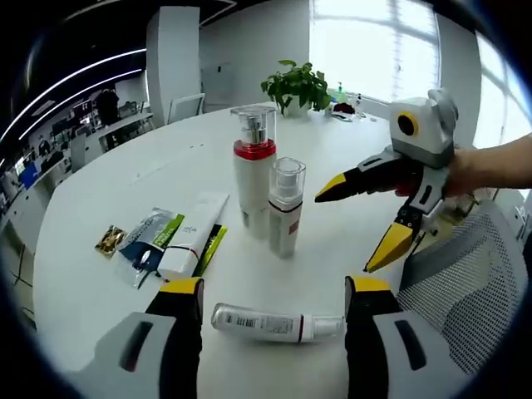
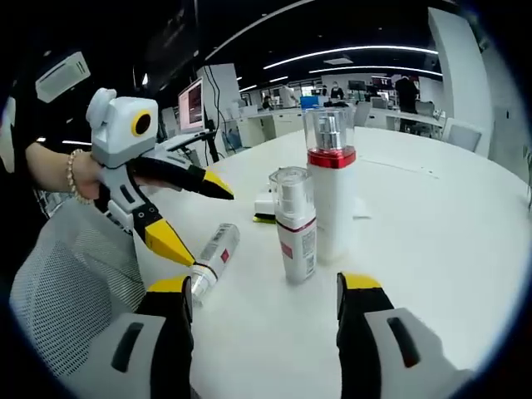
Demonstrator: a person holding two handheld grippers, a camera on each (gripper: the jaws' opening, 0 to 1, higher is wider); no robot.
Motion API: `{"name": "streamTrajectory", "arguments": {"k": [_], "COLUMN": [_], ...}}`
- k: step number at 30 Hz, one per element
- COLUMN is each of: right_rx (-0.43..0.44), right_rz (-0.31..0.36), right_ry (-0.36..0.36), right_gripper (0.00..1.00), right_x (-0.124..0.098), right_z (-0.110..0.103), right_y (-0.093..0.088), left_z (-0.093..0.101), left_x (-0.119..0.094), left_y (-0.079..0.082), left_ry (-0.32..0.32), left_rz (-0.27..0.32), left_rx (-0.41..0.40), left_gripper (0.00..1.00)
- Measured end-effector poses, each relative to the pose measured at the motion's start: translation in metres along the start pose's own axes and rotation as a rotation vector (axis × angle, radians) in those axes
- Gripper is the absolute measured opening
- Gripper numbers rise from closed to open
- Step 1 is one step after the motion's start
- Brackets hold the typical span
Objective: Arrange the skincare products in the storage area until every visible bottle or jar stands upright without overlapping.
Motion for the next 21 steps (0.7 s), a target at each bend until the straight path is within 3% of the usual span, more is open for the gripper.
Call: {"name": "streamTrajectory", "arguments": {"k": [7,15,21], "right_rx": [0.043,0.106,0.137], "right_rz": [0.015,0.032,0.006], "right_ry": [-0.029,-0.006,-0.013], "right_gripper": [0.8,0.91,1.0], "right_x": [0.0,0.005,0.006], "right_z": [0.0,-0.015,-0.024], "right_y": [0.007,0.015,0.012], "left_z": [-0.01,-0.016,-0.015], "left_x": [-0.014,-0.028,-0.035], "left_y": [-0.024,-0.039,-0.046], "left_ry": [0.006,0.034,0.059], "left_rz": [-0.019,-0.033,-0.041], "left_rx": [-0.043,-0.09,-0.122], "left_gripper": [0.73,0.8,0.83]}}
Point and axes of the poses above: the point that each gripper's makers call its tool centre point, and the gripper's own axes: x roughly forward along the fingers, z roughly to its right, y roughly out of its top, the point moved 1 cm from there along -x, roughly backward along the fingers, and after that the axes turned 7 degrees about -z, right-handed, at the moved point
